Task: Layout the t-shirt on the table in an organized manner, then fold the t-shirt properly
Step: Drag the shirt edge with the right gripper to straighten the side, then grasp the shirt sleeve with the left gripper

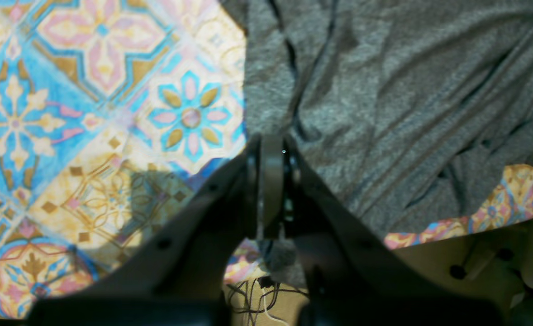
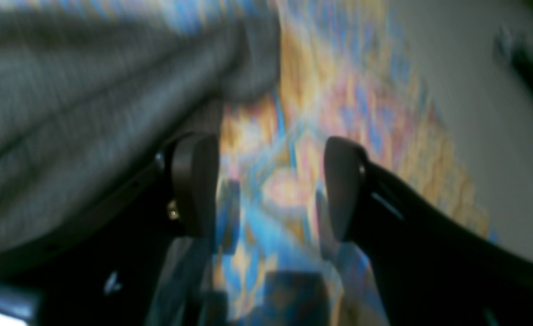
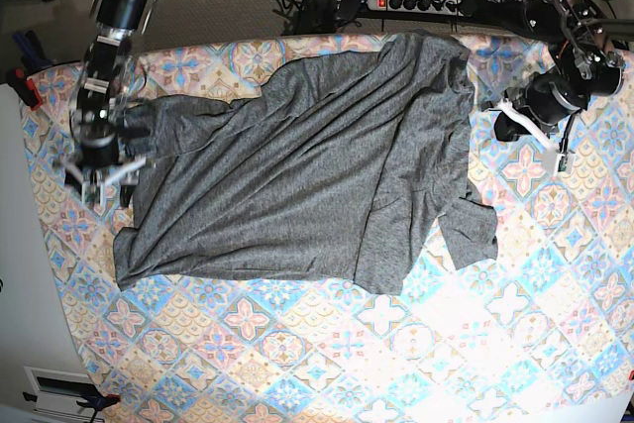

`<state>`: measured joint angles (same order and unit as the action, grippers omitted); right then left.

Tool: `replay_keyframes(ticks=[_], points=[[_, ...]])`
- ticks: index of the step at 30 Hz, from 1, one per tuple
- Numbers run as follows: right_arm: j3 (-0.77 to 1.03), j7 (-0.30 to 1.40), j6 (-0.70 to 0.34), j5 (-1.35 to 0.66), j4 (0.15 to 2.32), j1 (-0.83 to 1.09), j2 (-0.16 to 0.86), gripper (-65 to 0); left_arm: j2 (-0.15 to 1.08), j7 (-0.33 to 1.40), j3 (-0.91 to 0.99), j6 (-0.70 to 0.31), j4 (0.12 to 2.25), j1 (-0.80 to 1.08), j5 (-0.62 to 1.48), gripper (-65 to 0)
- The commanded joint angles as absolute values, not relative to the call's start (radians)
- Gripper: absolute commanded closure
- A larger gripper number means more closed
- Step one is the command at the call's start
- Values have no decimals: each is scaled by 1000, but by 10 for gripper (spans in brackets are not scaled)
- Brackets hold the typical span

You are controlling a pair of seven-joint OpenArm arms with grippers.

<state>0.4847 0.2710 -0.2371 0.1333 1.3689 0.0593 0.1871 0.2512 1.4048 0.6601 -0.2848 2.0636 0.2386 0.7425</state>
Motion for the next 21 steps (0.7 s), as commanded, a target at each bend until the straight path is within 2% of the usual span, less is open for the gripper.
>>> replay_keyframes(ticks=[1, 4, 9, 21], points=[[483, 217, -242, 120, 1412, 47, 193, -349, 266, 1396, 664, -286, 2080, 234, 754, 0], [483, 213, -242, 101, 1440, 128, 157, -345, 266, 1396, 664, -286, 2080, 234, 754, 0], [483, 213, -242, -22, 1461, 225, 153, -345, 268, 1396, 664, -286, 2080, 234, 751, 0], [532, 211, -242, -50, 1461, 298, 157, -344, 288, 1396, 664, -286, 2080, 229, 753, 0]])
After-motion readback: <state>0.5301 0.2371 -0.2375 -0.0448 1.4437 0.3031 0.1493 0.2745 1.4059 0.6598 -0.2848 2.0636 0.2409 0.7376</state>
